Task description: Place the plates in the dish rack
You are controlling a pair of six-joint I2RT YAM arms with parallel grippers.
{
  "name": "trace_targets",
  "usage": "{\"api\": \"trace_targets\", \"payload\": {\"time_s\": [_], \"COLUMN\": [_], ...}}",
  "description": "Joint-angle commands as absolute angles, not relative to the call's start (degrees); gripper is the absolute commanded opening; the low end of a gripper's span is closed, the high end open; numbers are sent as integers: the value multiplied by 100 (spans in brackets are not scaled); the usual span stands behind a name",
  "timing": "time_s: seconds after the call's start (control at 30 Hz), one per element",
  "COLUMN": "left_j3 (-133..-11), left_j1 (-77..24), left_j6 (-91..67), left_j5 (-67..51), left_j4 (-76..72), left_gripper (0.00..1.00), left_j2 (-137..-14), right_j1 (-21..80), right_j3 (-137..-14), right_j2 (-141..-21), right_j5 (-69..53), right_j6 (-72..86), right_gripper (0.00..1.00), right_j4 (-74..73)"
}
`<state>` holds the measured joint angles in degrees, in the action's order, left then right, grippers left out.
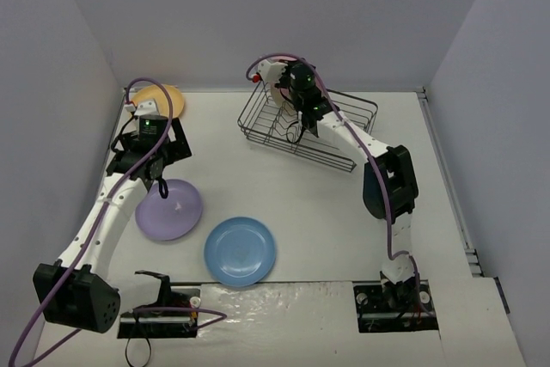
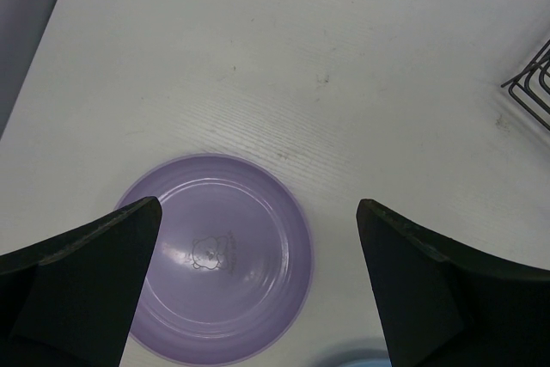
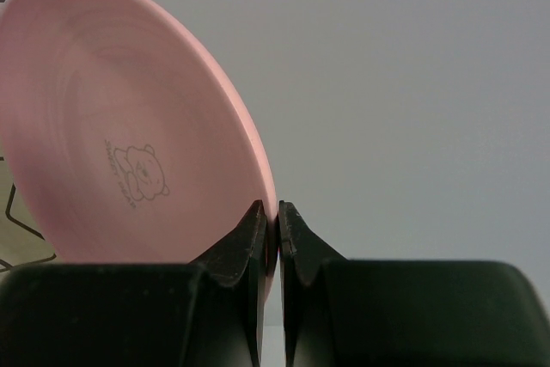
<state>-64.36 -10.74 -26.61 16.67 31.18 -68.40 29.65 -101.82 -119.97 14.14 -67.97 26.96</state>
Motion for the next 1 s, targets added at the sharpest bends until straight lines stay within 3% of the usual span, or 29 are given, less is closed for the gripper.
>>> {"api": "trace_targets", "payload": {"time_s": [0.0, 0.77, 0.8, 0.87, 0.9, 0.97], "left_j3": [-6759, -6720, -6724, -6724, -6724, -6729], "left_j1": [-1037, -1037, -1037, -1037, -1037, -1037], "left_j6": [-2619, -2456, -2452, -2443, -2443, -2443], "left_j5": [1817, 1814, 1807, 1802, 1802, 1802], "left_j4": [3006, 2993, 2997, 2991, 2994, 2988], "left_gripper": [97, 97, 97, 97, 97, 97], "left_j2": [-6889, -7015, -7022, -7022, -7025, -7043], "right_j1": [2927, 2913, 2909, 2909, 2909, 2909], "right_j3": [-10403, -9705, -9716, -9721, -9721, -9721], "right_j2": [-11925, -12438, -12449, -12457, -12466, -12477], "right_j5": [1394, 1726, 1744, 1758, 1758, 1780], "right_j6": [-6935, -7260, -7172, -7032, -7009, -6888], "right_gripper": [0, 0, 2, 21, 26, 47], "right_j4": [3347, 4284, 4273, 4237, 4225, 4207]}}
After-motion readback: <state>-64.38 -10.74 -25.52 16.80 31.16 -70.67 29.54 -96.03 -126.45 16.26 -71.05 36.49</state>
